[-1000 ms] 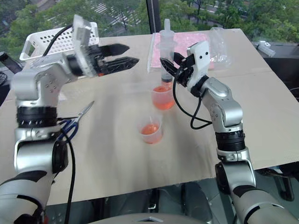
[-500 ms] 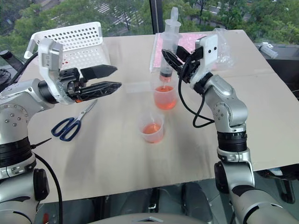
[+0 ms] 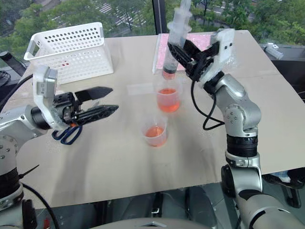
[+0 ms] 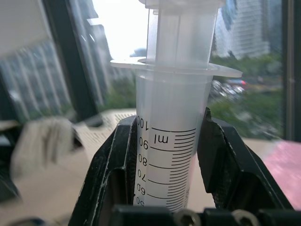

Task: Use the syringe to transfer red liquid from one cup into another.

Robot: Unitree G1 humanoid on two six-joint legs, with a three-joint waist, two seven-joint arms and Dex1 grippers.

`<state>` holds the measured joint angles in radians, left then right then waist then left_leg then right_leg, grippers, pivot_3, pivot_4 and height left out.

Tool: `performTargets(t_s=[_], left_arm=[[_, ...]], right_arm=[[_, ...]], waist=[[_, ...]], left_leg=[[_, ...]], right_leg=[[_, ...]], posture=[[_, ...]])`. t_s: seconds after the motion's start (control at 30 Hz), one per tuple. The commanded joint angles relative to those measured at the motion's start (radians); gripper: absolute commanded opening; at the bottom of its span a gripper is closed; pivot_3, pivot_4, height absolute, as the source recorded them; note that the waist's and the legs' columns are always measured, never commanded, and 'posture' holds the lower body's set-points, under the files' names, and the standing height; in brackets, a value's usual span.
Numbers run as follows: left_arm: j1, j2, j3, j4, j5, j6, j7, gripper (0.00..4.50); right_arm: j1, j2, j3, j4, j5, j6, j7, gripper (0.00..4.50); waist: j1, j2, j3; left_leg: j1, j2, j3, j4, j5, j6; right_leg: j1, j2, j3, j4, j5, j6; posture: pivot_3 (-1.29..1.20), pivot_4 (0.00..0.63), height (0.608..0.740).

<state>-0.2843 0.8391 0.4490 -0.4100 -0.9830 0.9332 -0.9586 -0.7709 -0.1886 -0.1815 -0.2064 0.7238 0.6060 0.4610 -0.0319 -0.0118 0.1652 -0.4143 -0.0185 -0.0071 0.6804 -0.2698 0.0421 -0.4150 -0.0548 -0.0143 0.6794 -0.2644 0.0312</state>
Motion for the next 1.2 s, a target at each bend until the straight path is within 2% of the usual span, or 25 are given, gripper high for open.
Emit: performTargets(t_s=[0.03, 0.17, 0.3, 0.4, 0.53, 0.73, 0.93, 1.03, 1.2], left_arm=[[0.071, 0.074, 0.057, -0.026, -0.053, 0.000, -0.099, 4.27], [0.216, 0.137, 0.098, -0.062, -0.049, -0.036, -0.223, 4.27], [0.326, 0.178, 0.111, -0.043, 0.026, -0.112, -0.324, 4.27], [0.339, 0.186, 0.118, -0.029, 0.027, -0.128, -0.337, 4.27], [0.284, 0.204, 0.097, -0.004, 0.026, -0.134, -0.328, 4.27], [0.233, 0.202, 0.072, -0.016, -0.004, -0.106, -0.300, 4.27], [0.103, 0.201, 0.002, -0.016, -0.057, -0.045, -0.189, 4.27], [-0.024, 0.191, -0.038, 0.019, -0.124, 0.029, -0.089, 4.27], [-0.248, 0.076, -0.123, 0.073, -0.214, 0.102, 0.097, 4.27]], right_arm=[[-0.033, -0.020, -0.046, -0.154, 0.227, 0.105, -0.016, 1.42], [0.049, -0.025, 0.065, -0.224, 0.240, 0.127, 0.043, 1.42], [0.131, -0.004, 0.169, -0.194, 0.143, 0.052, 0.100, 1.42], [0.188, -0.016, 0.242, -0.164, 0.061, 0.000, 0.158, 1.42], [0.248, -0.062, 0.274, -0.175, 0.026, -0.019, 0.221, 1.42], [0.272, -0.084, 0.244, -0.245, 0.076, 0.022, 0.201, 1.42], [0.323, -0.123, 0.348, -0.204, -0.098, -0.077, 0.238, 1.42], [0.320, -0.122, 0.353, -0.183, -0.135, -0.109, 0.247, 1.42], [0.314, -0.141, 0.371, -0.164, -0.201, -0.154, 0.271, 1.42]], waist=[[-0.003, 0.000, 0.000], [-0.010, 0.001, 0.000], [-0.007, 0.001, 0.000], [-0.002, 0.001, 0.000], [0.011, 0.001, 0.000], [0.014, 0.001, 0.000], [0.018, 0.000, 0.000], [0.018, 0.000, 0.000], [0.020, 0.000, 0.000]], left_leg=[[0.000, 0.000, 0.000, 0.000, 0.000, 0.000], [0.002, 0.001, 0.001, -0.003, 0.000, 0.000], [0.003, 0.001, 0.001, -0.004, 0.000, 0.000], [0.003, 0.000, 0.001, -0.004, 0.000, 0.000], [0.003, 0.000, 0.001, -0.004, 0.000, 0.000], [0.003, 0.001, 0.001, -0.004, 0.000, 0.000], [0.003, 0.000, 0.001, -0.003, 0.000, 0.000], [0.003, 0.000, 0.001, -0.003, 0.000, 0.000], [0.002, 0.000, -0.001, 0.000, 0.000, 0.000]], right_leg=[[0.000, 0.000, 0.000, 0.000, 0.000, 0.000], [0.000, 0.000, 0.001, -0.001, 0.000, 0.000], [0.001, 0.000, 0.001, -0.001, 0.000, -0.001], [0.001, 0.000, 0.001, -0.001, 0.000, -0.001], [0.001, 0.000, 0.000, -0.002, 0.000, -0.001], [0.001, 0.000, 0.000, -0.001, 0.000, -0.001], [0.002, 0.000, 0.000, -0.002, 0.000, 0.000], [0.001, 0.001, 0.000, -0.001, 0.000, 0.000], [0.003, 0.001, -0.001, -0.001, 0.000, 0.000]], posture=[[0.00, 0.150, 0.740], [0.00, 0.150, 0.740], [0.00, 0.150, 0.740], [0.00, 0.150, 0.740], [0.00, 0.150, 0.740], [0.00, 0.150, 0.740], [0.00, 0.150, 0.740], [0.00, 0.150, 0.740], [0.00, 0.150, 0.740]])
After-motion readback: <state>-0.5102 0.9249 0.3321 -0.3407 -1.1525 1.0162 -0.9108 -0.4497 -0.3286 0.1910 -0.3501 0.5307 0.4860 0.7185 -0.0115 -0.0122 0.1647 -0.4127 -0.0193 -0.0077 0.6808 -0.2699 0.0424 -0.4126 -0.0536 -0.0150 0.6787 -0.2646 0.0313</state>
